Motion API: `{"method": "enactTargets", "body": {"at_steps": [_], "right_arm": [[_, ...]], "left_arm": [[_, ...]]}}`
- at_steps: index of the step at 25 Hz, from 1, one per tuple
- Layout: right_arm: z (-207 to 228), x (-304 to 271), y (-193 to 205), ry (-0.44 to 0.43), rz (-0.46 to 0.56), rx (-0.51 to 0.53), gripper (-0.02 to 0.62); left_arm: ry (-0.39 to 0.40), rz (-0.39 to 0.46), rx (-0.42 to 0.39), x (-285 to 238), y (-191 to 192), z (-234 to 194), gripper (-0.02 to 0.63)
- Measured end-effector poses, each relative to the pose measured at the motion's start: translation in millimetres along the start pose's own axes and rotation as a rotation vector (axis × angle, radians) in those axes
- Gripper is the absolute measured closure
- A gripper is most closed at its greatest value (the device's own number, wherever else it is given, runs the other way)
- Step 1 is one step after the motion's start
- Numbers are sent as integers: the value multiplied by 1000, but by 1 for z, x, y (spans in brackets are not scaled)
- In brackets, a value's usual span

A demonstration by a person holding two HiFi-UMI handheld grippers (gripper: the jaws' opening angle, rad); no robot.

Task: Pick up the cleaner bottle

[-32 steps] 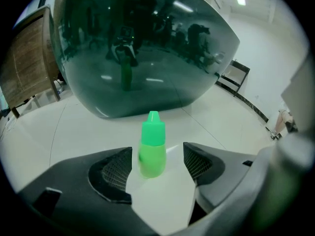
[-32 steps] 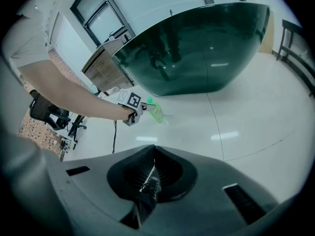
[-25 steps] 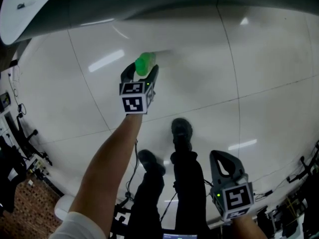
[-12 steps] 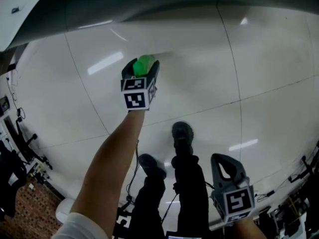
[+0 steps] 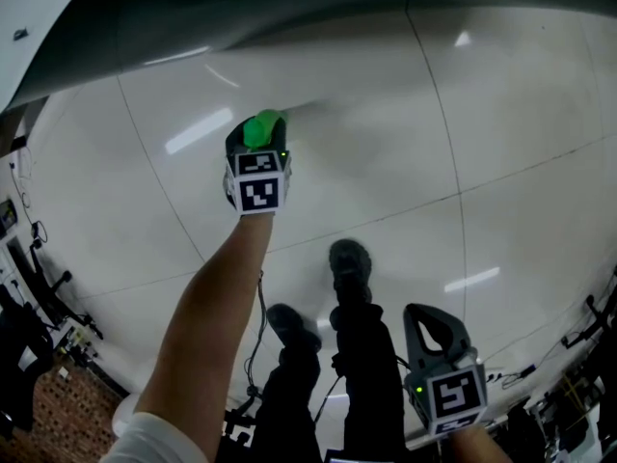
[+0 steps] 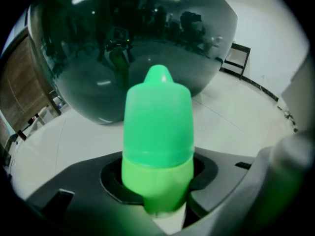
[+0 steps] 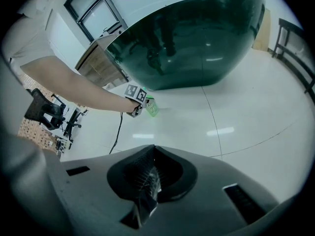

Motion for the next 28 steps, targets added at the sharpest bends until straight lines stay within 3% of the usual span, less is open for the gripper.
{"method": "enactTargets", "body": {"at_steps": [4,9,14,21,28], "right_arm": [[-1,2,4,3,-6,1,586],[1,6,1,4,7,-1,586],[0,9,-11,0,39,-3,586],[-30,29,-28,-33,84,27,586],[-53,64,-43,-45,137,72,586]], "left_arm": [[13,0,-8,-1,-2,-6,430],[37,16,74,9,1,-12,436],[46,12,52,33,-2,-14,437],[79,44,86,97,-19,-20,439],[105,154,53,180,-66,-23,439]]}}
Point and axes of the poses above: the fingertips, and each gripper's own axes: x backward along the fingers, z to its right, y out of its underside, the point moved 2 cm from there along x, backward along the fingers, and after that the axes turned 7 degrees about -x, right-handed, at the moved point
